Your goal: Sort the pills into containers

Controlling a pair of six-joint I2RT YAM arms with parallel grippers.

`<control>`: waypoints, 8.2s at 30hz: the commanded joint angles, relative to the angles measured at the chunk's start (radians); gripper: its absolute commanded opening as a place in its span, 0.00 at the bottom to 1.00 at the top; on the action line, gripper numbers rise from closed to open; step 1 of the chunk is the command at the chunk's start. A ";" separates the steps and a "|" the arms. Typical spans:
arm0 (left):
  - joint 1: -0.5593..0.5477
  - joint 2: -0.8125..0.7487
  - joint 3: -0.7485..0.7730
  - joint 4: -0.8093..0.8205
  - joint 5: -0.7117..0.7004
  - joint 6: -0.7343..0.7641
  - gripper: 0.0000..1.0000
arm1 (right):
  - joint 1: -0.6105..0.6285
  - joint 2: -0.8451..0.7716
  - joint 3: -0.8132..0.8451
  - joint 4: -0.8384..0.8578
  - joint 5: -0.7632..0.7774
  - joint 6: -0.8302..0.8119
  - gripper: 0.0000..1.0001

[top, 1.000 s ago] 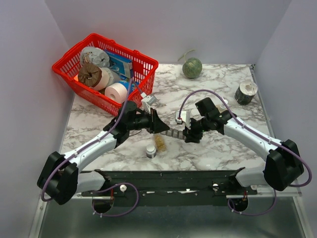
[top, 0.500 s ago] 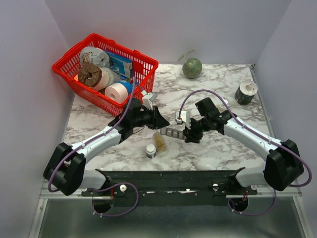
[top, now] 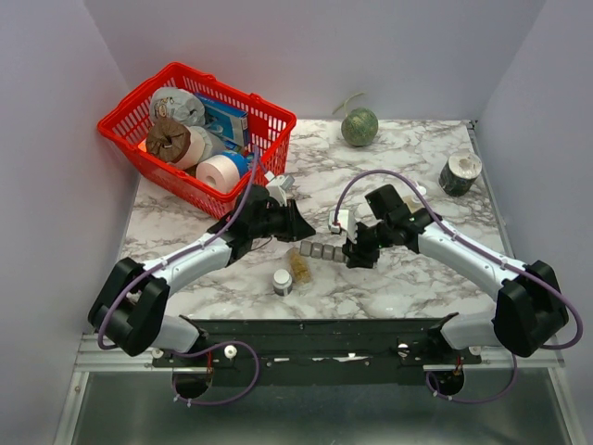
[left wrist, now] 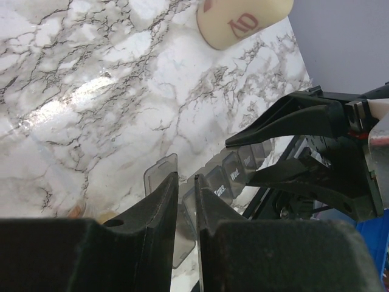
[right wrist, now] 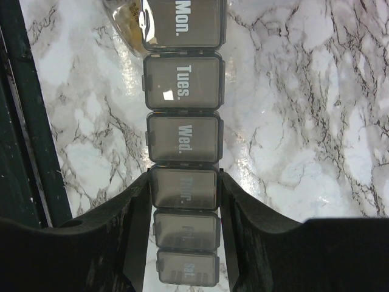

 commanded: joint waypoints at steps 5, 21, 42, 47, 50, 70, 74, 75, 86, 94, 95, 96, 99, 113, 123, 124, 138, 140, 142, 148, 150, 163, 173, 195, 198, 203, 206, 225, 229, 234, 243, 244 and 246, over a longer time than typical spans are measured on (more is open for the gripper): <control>-0.002 0.031 0.029 -0.016 -0.050 -0.009 0.28 | 0.005 -0.022 -0.016 0.034 0.010 -0.018 0.32; 0.009 -0.239 0.021 -0.079 -0.128 0.095 0.58 | -0.045 0.067 -0.014 0.025 0.088 0.048 0.32; 0.027 -0.909 -0.149 -0.430 -0.505 0.582 0.99 | -0.102 0.098 0.183 -0.140 0.136 -0.127 0.78; 0.029 -0.931 -0.175 -0.421 -0.556 0.603 0.99 | -0.065 -0.031 0.216 -0.054 -0.196 -0.233 1.00; 0.029 -0.955 -0.180 -0.427 -0.597 0.598 0.99 | -0.056 0.037 0.225 0.014 -0.452 -0.113 1.00; 0.029 -1.087 -0.198 -0.429 -0.830 0.610 0.99 | 0.478 0.419 0.507 -0.084 0.115 -0.218 0.92; 0.029 -1.101 -0.201 -0.430 -0.841 0.606 0.99 | 0.493 0.469 0.535 -0.108 0.128 -0.224 0.84; 0.030 -1.101 -0.203 -0.429 -0.843 0.607 0.99 | 0.496 0.472 0.537 -0.111 0.128 -0.225 0.82; 0.029 -1.113 -0.197 -0.436 -0.849 0.601 0.99 | 0.528 0.528 0.570 -0.142 0.155 -0.205 0.65; 0.029 -1.121 -0.198 -0.436 -0.852 0.597 0.99 | 0.528 0.525 0.563 -0.159 0.185 -0.208 0.46; 0.029 -1.119 -0.198 -0.436 -0.844 0.597 0.99 | 0.528 0.524 0.563 -0.161 0.183 -0.207 0.41; 0.029 -1.119 -0.198 -0.436 -0.840 0.598 0.99 | 0.528 0.518 0.564 -0.168 0.175 -0.205 0.29; 0.030 -1.124 -0.203 -0.429 -0.777 0.595 0.99 | 0.527 0.480 0.575 -0.194 0.143 -0.186 0.18; 0.030 -1.002 -0.315 -0.004 0.026 0.551 0.99 | 0.167 0.089 0.465 -0.302 -0.260 0.018 0.10; -0.072 -0.596 -0.188 0.104 0.116 0.678 0.99 | 0.010 0.001 0.356 -0.096 -0.477 0.296 0.09; -0.086 -0.579 -0.180 0.101 0.121 0.696 0.99 | 0.010 0.002 0.354 -0.086 -0.475 0.321 0.09; -0.221 -0.391 -0.145 0.102 0.001 0.779 0.99 | -0.007 -0.022 0.311 0.042 -0.477 0.437 0.08; -0.232 -0.371 -0.136 0.094 -0.029 0.782 0.96 | -0.009 -0.027 0.303 0.050 -0.472 0.451 0.08; -0.235 -0.363 -0.132 0.093 -0.049 0.779 0.91 | -0.010 -0.031 0.294 0.066 -0.449 0.463 0.07; -0.238 -0.358 -0.120 0.093 -0.037 0.758 0.51 | -0.012 -0.037 0.265 0.100 -0.403 0.480 0.07; -0.238 -0.349 -0.105 0.059 -0.022 0.758 0.31 | -0.013 -0.038 0.262 0.105 -0.420 0.479 0.07; -0.224 -0.331 0.042 -0.413 0.400 0.940 0.00 | 0.154 -0.065 0.354 -0.315 -0.341 -0.509 0.09; -0.224 -0.447 -0.068 -0.260 0.170 0.848 0.00 | 0.120 -0.089 0.371 -0.182 -0.386 -0.040 0.90; -0.224 -0.791 -0.166 -0.416 -0.263 0.855 0.00 | 0.011 0.143 0.188 -0.124 0.180 -0.003 0.96; -0.224 -0.841 -0.183 -0.449 -0.299 0.879 0.00 | 0.011 0.206 0.188 -0.095 0.221 -0.079 0.96; -0.224 -0.909 -0.209 -0.455 -0.335 0.876 0.00 | 0.016 0.303 0.202 -0.075 0.238 -0.080 0.94; -0.224 -0.934 -0.224 -0.444 -0.343 0.874 0.00 | 0.017 0.334 0.176 -0.032 0.266 -0.070 0.93; -0.224 -0.972 -0.232 -0.450 -0.353 0.897 0.00 | 0.030 0.369 0.168 -0.061 0.218 -0.443 0.42; -0.224 -0.977 -0.235 -0.452 -0.353 0.900 0.00 | 0.030 0.372 0.171 -0.073 0.238 -0.631 0.40; -0.224 -0.978 -0.235 -0.453 -0.350 0.902 0.00 | 0.028 0.401 0.194 -0.110 0.241 -0.860 0.40; -0.224 -0.978 -0.240 -0.449 -0.347 0.902 0.00 | 0.004 0.490 0.325 -0.193 0.258 -1.005 0.42; -0.224 -0.977 -0.240 -0.447 -0.349 0.903 0.00 | 0.001 0.495 0.326 -0.194 0.255 -1.012 0.45; -0.224 -0.975 -0.240 -0.446 -0.349 0.902 0.00 | -0.003 0.496 0.332 -0.188 0.243 -1.023 0.48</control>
